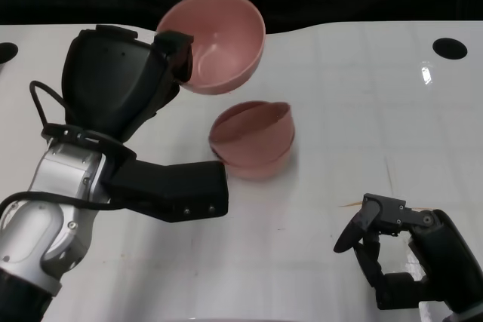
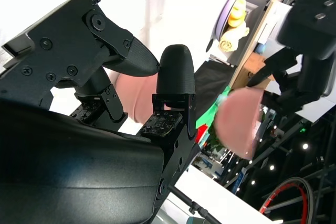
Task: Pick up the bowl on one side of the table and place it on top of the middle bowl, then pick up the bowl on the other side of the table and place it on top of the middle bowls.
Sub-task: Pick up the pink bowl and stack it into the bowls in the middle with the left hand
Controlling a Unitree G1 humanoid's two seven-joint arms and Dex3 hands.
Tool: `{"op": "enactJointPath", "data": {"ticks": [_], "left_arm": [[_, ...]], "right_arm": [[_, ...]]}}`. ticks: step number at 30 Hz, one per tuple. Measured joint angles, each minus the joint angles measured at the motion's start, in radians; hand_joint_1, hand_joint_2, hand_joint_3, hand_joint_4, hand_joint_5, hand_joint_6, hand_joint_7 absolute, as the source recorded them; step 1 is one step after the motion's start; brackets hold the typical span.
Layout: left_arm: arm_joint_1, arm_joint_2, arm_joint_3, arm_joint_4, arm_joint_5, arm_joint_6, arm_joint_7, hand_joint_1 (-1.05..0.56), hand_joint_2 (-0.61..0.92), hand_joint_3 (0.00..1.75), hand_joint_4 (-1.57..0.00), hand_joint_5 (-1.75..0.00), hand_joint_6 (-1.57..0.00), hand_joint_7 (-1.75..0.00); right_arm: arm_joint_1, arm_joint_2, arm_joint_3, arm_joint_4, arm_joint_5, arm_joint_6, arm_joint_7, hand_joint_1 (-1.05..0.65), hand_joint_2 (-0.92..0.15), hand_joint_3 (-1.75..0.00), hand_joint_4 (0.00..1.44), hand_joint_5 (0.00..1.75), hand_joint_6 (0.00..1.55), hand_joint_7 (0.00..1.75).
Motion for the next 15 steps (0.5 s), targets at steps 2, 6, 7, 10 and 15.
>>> {"op": "enactJointPath", "data": {"ticks": [2,6,7,10,15], "left_arm": [[0.017,0.0,0.01,-0.022,-0.029,-0.029,0.0,-0.26,0.51,0.95,-0.95,-1.75,-0.71,-1.71],[0.066,-0.001,0.014,-0.066,-0.066,-0.071,-0.022,-0.26,0.44,1.02,-0.95,-1.75,-0.82,-1.36],[0.076,-0.002,0.013,-0.077,-0.072,-0.077,-0.034,-0.26,0.44,1.01,-0.95,-1.75,-0.83,-1.31],[0.102,-0.009,0.013,-0.108,-0.081,-0.087,-0.064,-0.26,0.47,0.95,-0.95,-1.75,-0.79,-1.41],[0.151,-0.036,0.011,-0.14,-0.107,-0.112,-0.093,-0.3,0.61,0.77,-0.93,-1.75,-0.8,-1.24]], "right_arm": [[0.0,0.0,0.0,0.0,-0.001,0.0,-0.001,-0.2,-0.41,-1.32,0.88,1.75,0.82,1.36],[0.0,0.0,0.001,0.0,0.001,0.0,-0.001,-0.21,-0.4,-1.32,0.89,1.75,0.82,1.36],[0.0,0.0,0.001,0.0,0.001,0.0,-0.001,-0.21,-0.4,-1.32,0.89,1.75,0.82,1.36],[-0.001,0.0,0.001,0.0,0.001,0.0,-0.001,-0.21,-0.4,-1.32,0.89,1.75,0.81,1.36],[-0.001,0.001,0.001,0.0,0.001,0.0,-0.001,-0.21,-0.4,-1.3,0.88,1.75,0.81,1.36]]}}
